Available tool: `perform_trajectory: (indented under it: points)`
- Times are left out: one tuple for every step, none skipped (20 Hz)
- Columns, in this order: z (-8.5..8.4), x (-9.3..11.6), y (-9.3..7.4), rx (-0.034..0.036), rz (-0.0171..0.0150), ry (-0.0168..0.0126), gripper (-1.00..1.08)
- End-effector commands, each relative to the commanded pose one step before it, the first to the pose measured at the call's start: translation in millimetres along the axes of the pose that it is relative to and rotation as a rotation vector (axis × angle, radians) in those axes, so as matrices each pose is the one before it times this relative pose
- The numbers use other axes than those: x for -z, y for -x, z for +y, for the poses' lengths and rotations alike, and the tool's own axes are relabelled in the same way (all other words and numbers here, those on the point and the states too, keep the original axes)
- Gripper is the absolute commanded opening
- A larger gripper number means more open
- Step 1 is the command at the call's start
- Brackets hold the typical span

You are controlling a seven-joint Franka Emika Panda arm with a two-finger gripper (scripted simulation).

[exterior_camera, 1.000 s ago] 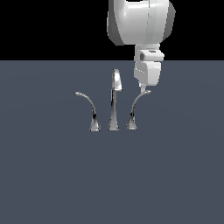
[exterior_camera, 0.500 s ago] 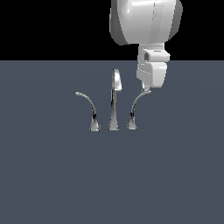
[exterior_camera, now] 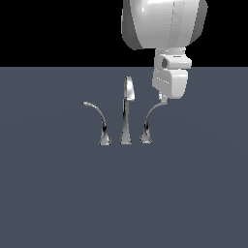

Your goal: Turn on the faucet by rotating a designated handle.

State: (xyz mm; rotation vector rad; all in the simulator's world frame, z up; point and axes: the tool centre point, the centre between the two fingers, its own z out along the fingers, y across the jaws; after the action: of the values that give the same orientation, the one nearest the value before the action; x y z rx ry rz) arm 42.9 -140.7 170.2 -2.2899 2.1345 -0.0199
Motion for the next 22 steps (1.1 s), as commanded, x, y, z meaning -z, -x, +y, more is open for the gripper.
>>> perform_trajectory:
  points:
    - [10.60,0.06,2.18,-0.00148,-0.00227,0.00921,-1.00]
    - [3.12,0.07,0.59,-0.00052,0.00003,0.00045,-1.00]
    - [3.14,-0.03,0.47,-0.00073,0.00005,0.00064,-1.00]
    - [3.16,-0.03,0.47,-0.00073,0.00005,0.00064,-1.00]
    - [3.15,0.34,0.89,0.00000,0.00000,0.00000,-1.00]
    - [3.21,-0.23,0.25,-0.00116,0.00007,0.00102,-1.00]
    - [3.21,-0.02,0.49,-0.00073,0.00005,0.00064,-1.00]
    - [3.22,0.09,0.61,-0.00052,0.00003,0.00046,-1.00]
    - [3.25,-0.01,0.50,-0.00073,0.00005,0.00064,-1.00]
    - [3.26,-0.01,0.50,-0.00073,0.00005,0.00064,-1.00]
    - [3.26,0.34,0.91,0.00000,0.00000,0.00000,-1.00]
    - [3.31,-0.20,0.28,-0.00116,0.00008,0.00102,-1.00]
    - [3.31,0.00,0.52,-0.00073,0.00005,0.00065,-1.00]
    - [3.33,0.01,0.52,-0.00073,0.00005,0.00065,-1.00]
    - [0.00,0.00,0.00,0.00000,0.00000,0.00000,-1.00]
    - [-4.22,0.13,-5.38,-0.00616,0.00278,-0.00554,-1.00]
    - [1.99,0.28,3.79,0.00000,0.00000,0.00000,-1.00]
    - [1.69,-0.28,4.28,0.00096,-0.00041,0.00090,-1.00]
    - [2.01,0.28,3.85,0.00000,0.00000,0.00000,-1.00]
    - [1.72,-0.27,4.33,0.00096,-0.00041,0.00090,-1.00]
    - [1.88,0.01,4.13,0.00048,-0.00021,0.00045,-1.00]
    - [1.83,-0.10,4.25,0.00068,-0.00030,0.00064,-1.00]
